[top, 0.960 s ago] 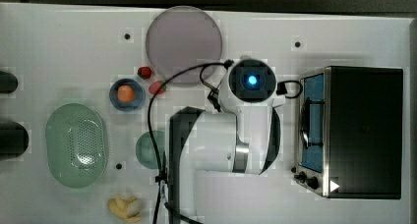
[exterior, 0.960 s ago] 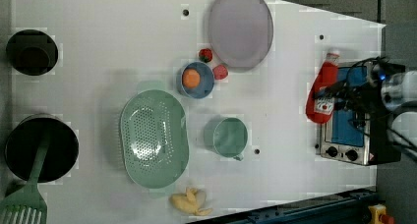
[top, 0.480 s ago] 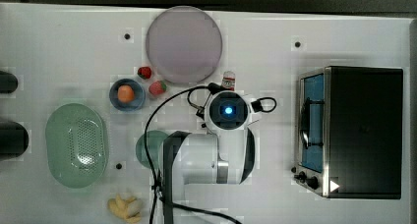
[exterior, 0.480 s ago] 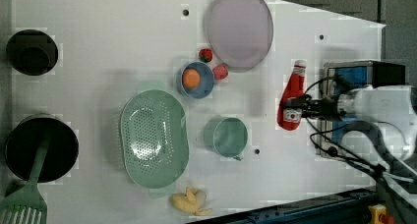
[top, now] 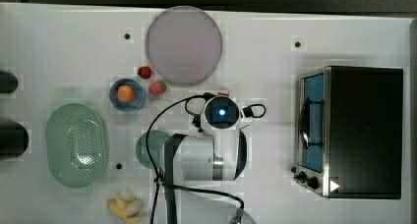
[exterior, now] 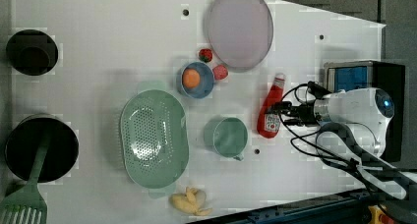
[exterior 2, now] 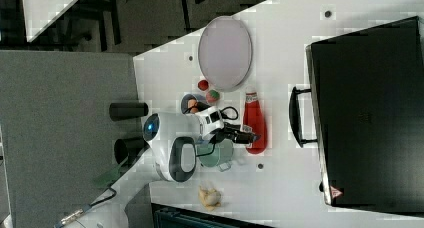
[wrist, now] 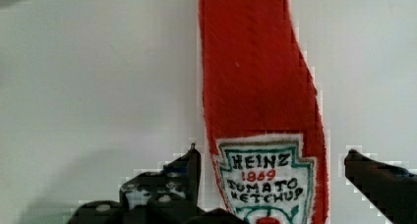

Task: Pick ketchup from strainer and place it on the table

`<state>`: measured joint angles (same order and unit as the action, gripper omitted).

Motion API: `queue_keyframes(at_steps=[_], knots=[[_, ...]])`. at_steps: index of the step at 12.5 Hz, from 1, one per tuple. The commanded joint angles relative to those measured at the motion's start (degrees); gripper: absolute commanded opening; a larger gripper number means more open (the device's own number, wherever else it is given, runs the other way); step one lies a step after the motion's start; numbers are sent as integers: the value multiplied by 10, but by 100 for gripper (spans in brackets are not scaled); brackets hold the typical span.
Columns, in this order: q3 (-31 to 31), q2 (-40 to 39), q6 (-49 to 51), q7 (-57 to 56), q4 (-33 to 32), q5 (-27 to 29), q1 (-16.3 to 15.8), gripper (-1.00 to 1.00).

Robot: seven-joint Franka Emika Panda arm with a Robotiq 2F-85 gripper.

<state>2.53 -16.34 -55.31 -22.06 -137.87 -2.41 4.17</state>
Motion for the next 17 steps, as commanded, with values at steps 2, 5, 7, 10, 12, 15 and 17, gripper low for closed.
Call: queue_keyframes(at_steps=[2, 5, 7, 10, 12, 15, 17], knots=[[4, 108, 43, -1, 69, 11, 2, 100], [13, 156, 199, 121, 165, 11, 1, 100], [21, 167, 336, 188, 250, 11, 1, 100], [29, 161, 466, 236, 369, 11, 1, 100], [30, 159, 505, 236, 413, 12, 1, 100], [27, 158, 516, 236, 424, 12, 2, 100], [28, 156, 516, 236, 421, 12, 2, 100]])
